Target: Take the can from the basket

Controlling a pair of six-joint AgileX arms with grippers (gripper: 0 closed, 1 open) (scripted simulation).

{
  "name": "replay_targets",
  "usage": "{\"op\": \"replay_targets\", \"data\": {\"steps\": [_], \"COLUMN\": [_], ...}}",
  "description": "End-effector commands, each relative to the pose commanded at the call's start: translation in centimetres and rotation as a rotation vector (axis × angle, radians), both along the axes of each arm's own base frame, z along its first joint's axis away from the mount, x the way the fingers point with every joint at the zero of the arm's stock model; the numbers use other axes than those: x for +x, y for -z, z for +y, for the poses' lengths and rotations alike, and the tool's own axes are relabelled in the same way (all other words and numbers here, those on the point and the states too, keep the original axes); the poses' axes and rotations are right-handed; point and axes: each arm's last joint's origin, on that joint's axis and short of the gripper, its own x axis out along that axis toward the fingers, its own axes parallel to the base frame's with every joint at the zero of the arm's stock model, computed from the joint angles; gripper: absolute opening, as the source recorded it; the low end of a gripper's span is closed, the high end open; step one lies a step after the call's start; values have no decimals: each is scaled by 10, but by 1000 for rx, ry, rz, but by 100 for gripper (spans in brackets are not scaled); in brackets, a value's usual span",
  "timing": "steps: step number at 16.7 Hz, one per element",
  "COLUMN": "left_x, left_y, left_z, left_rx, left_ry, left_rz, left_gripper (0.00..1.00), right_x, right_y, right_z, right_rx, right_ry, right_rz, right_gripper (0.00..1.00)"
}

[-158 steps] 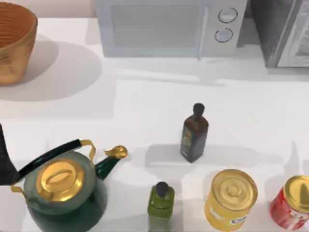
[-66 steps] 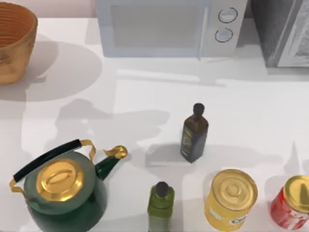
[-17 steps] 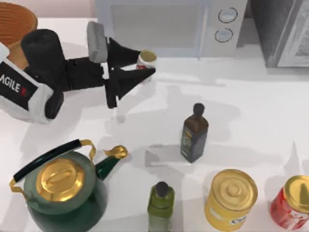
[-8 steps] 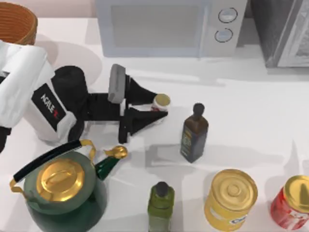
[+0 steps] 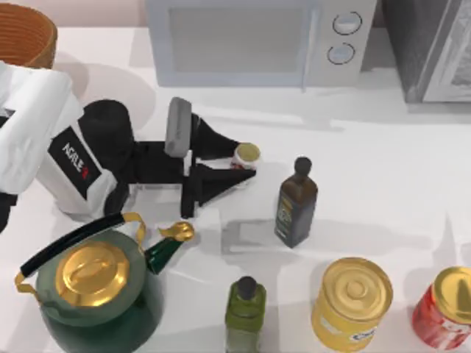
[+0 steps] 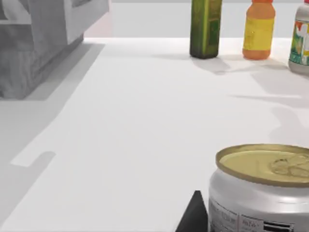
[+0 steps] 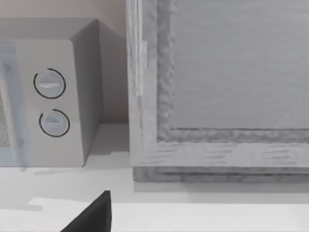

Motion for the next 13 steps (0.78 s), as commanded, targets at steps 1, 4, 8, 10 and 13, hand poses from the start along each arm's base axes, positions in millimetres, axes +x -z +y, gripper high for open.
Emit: {"op": "replay_targets", "data": {"steps": [1,4,8,10,13], "left_x": [0,0,0,0,0], "left_y": [0,0,0,0,0], "left_z": [0,0,0,0,0], "left_rx": [0,0,0,0,0], "left_ry": [0,0,0,0,0], "left_rz": [0,0,0,0,0], "left_gripper": [45,68,98,100,100], "right_x": [0,0,0,0,0], "right_y": [0,0,0,0,0], "right_z": [0,0,0,0,0], "right_rx": [0,0,0,0,0], "right_ry": [0,0,0,0,0], "right_rz": [0,0,0,0,0], "right_gripper": [100,100,100,100,100]}}
